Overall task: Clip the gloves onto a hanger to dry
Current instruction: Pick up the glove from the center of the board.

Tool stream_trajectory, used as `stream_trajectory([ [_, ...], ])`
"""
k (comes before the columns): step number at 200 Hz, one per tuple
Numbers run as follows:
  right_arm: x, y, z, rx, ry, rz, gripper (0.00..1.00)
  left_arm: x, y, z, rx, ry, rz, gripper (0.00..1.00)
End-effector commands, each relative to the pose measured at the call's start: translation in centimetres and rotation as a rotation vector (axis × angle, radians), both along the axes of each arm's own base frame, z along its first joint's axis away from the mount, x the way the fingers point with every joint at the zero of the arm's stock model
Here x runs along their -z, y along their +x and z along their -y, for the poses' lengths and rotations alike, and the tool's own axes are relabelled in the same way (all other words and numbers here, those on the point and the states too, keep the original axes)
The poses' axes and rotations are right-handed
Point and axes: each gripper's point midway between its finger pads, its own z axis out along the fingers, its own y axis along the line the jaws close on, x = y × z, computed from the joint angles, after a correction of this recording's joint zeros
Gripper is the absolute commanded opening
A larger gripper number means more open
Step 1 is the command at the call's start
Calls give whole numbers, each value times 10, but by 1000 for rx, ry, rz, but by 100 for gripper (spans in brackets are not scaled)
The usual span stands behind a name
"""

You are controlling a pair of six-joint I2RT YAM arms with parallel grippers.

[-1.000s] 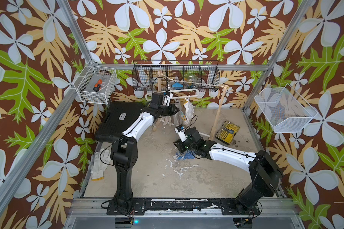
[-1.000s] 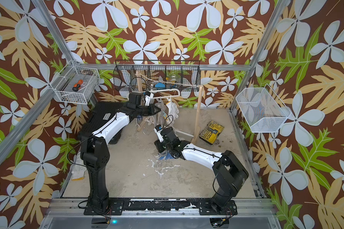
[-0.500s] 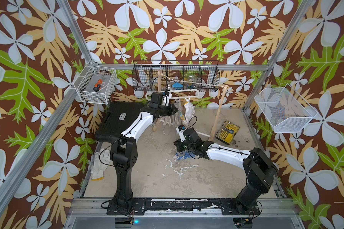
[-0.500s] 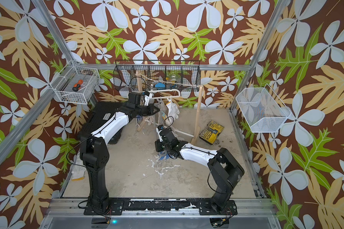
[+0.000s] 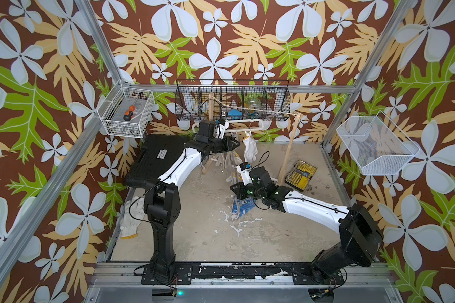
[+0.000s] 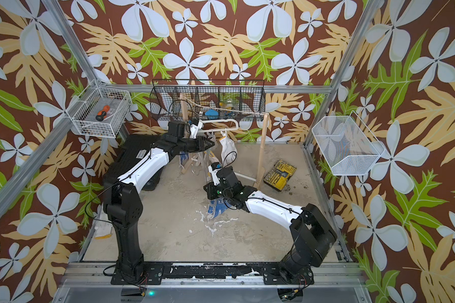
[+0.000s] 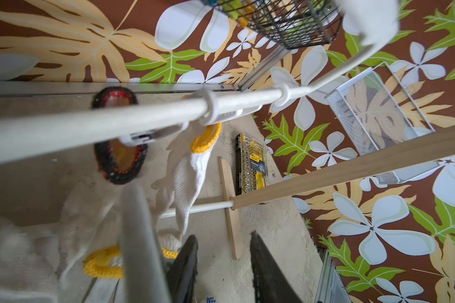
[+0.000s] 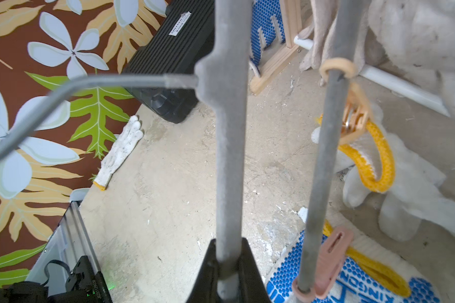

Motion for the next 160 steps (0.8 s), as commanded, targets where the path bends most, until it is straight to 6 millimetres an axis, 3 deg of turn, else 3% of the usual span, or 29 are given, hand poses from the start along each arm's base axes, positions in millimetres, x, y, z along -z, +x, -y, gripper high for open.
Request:
stream_trajectory([
  [1, -17, -1, -1, -13, 52, 25, 0, -24, -7, 2, 30, -41, 63, 45],
  [38, -29, -6, 18, 19, 92, -8, 0, -39, -19, -5, 19, -48, 106, 60],
  [45, -29, -8, 21, 22, 101, -21, 0, -42, -22, -6, 16, -56, 111, 77],
  [54, -29, -10, 26, 27, 112, -38, 0, -47, -27, -7, 19, -76, 122, 80],
  [59, -30, -12, 28, 32, 115, -44, 0, -49, -29, -7, 18, -88, 122, 95],
  [62, -29, -12, 30, 35, 115, -46, 0, -52, -30, -7, 17, -96, 126, 99],
  [102, -51, -7, 51, 99, 184, -73, 0, -66, -48, -13, 16, -116, 161, 100],
  [160, -127, 22, 74, 200, 376, -96, 0, -93, -83, -40, -33, -72, 255, 100],
])
